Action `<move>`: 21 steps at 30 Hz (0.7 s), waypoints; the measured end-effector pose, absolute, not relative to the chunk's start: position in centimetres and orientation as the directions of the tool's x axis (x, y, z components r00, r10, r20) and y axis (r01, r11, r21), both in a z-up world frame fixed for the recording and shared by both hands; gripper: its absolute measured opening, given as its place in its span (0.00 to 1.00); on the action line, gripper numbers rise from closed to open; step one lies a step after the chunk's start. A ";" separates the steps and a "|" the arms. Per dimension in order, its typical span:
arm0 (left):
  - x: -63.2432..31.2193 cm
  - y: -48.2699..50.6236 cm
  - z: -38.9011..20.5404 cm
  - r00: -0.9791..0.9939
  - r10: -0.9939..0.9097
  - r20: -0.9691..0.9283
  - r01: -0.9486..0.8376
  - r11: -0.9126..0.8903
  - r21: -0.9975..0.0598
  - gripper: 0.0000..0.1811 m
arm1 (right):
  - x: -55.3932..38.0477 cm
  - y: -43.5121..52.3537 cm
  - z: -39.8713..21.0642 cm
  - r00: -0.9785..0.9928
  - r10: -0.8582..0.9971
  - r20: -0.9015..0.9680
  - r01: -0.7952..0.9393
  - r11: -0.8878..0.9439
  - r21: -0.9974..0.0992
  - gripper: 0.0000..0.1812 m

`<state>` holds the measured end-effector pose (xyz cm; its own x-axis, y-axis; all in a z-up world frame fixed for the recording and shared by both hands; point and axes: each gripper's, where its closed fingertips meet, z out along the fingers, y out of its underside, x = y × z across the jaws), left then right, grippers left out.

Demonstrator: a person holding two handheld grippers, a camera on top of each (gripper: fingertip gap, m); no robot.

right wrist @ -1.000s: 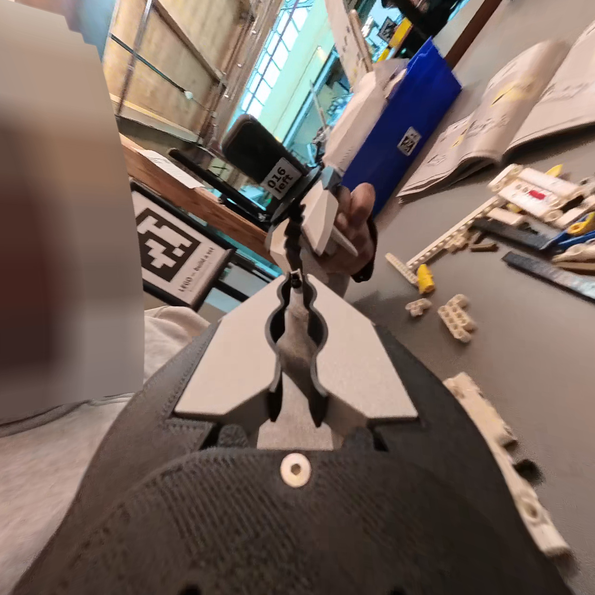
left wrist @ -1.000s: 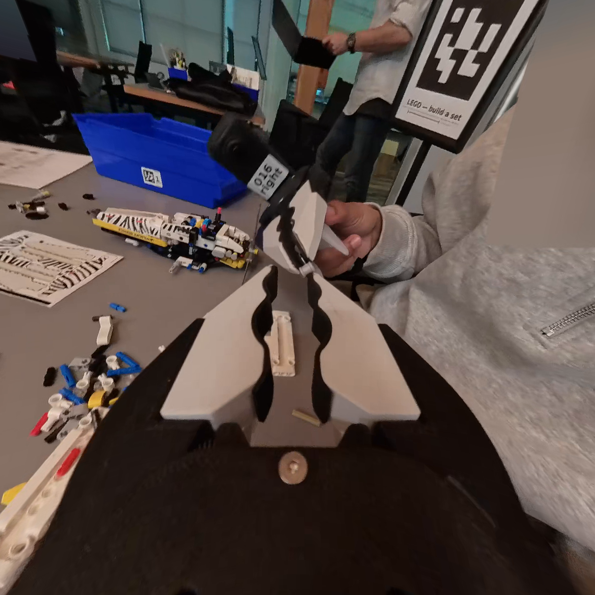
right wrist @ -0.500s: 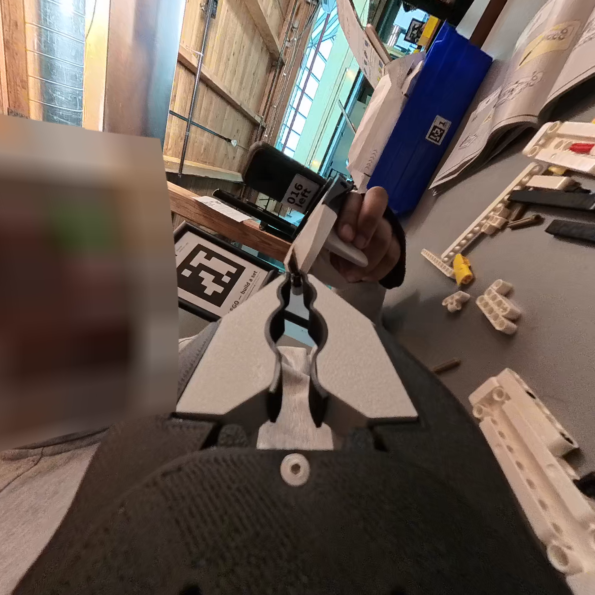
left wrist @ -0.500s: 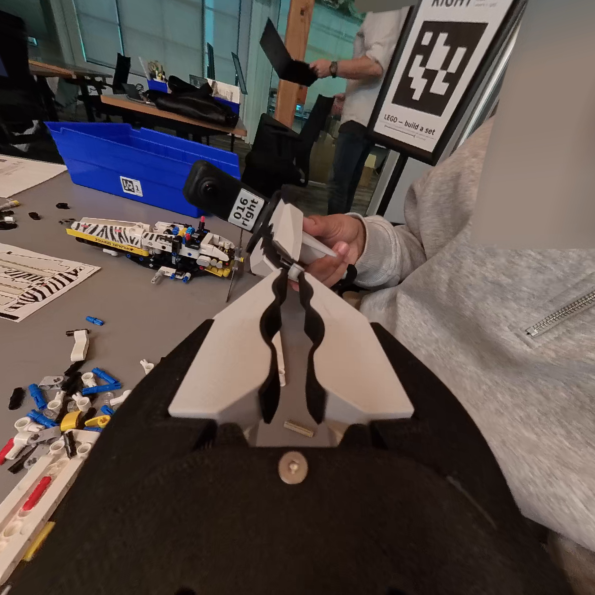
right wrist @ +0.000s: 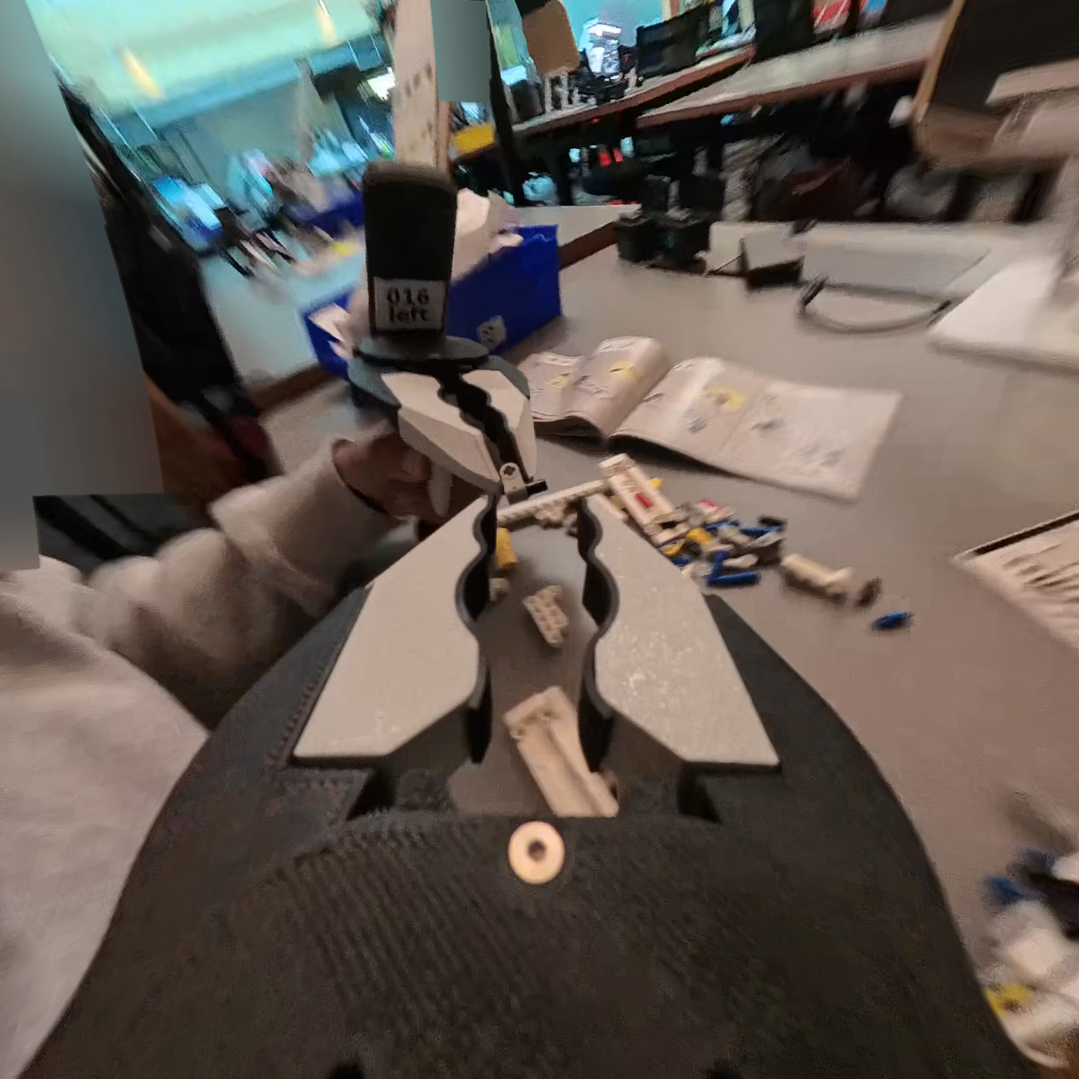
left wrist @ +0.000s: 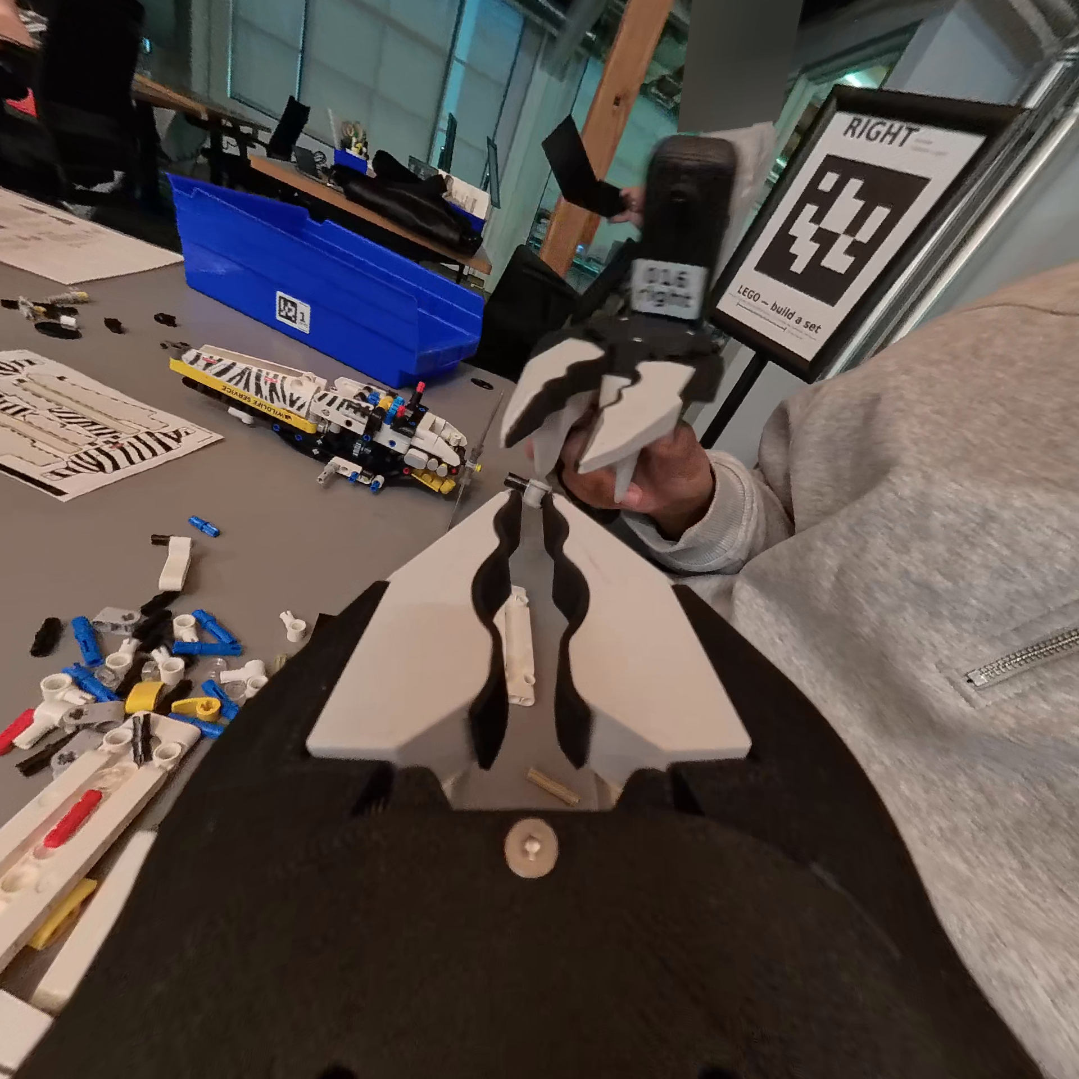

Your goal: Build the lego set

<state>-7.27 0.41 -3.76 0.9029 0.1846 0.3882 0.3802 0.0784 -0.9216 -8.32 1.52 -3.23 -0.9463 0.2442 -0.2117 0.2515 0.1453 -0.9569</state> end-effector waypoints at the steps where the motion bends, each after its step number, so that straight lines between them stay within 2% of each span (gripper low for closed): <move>1: -7.4 0.4 -3.8 0.898 0.180 0.403 0.394 0.085 -0.915 0.02 | -8.3 1.5 -3.1 -0.957 0.280 -0.073 0.131 0.191 -0.973 0.13; 3: -7.6 0.4 -4.0 0.884 0.180 0.431 0.421 0.090 -0.902 0.02 | -8.2 1.7 -2.9 -0.912 0.341 0.226 -0.116 0.313 -0.942 0.11; 5: -8.0 0.5 -4.3 0.869 0.193 0.455 0.445 0.096 -0.890 0.03 | -8.2 1.6 -3.5 -0.809 0.339 0.480 -0.298 0.468 -0.832 0.03; 8: -8.5 0.8 -4.6 0.848 0.193 0.494 0.482 0.109 -0.870 0.03 | -8.2 1.2 -4.5 -0.665 0.278 0.693 -0.419 0.629 -0.655 0.01; 10: -8.6 1.1 -4.7 0.838 0.189 0.511 0.499 0.112 -0.859 0.03 | -8.3 1.0 -4.9 -0.623 0.256 0.739 -0.441 0.665 -0.602 0.02; 21: -9.1 1.6 -5.3 0.827 0.226 0.516 0.508 0.095 -0.856 0.03 | -9.1 1.3 -5.2 -0.572 0.239 0.784 -0.437 0.721 -0.538 0.04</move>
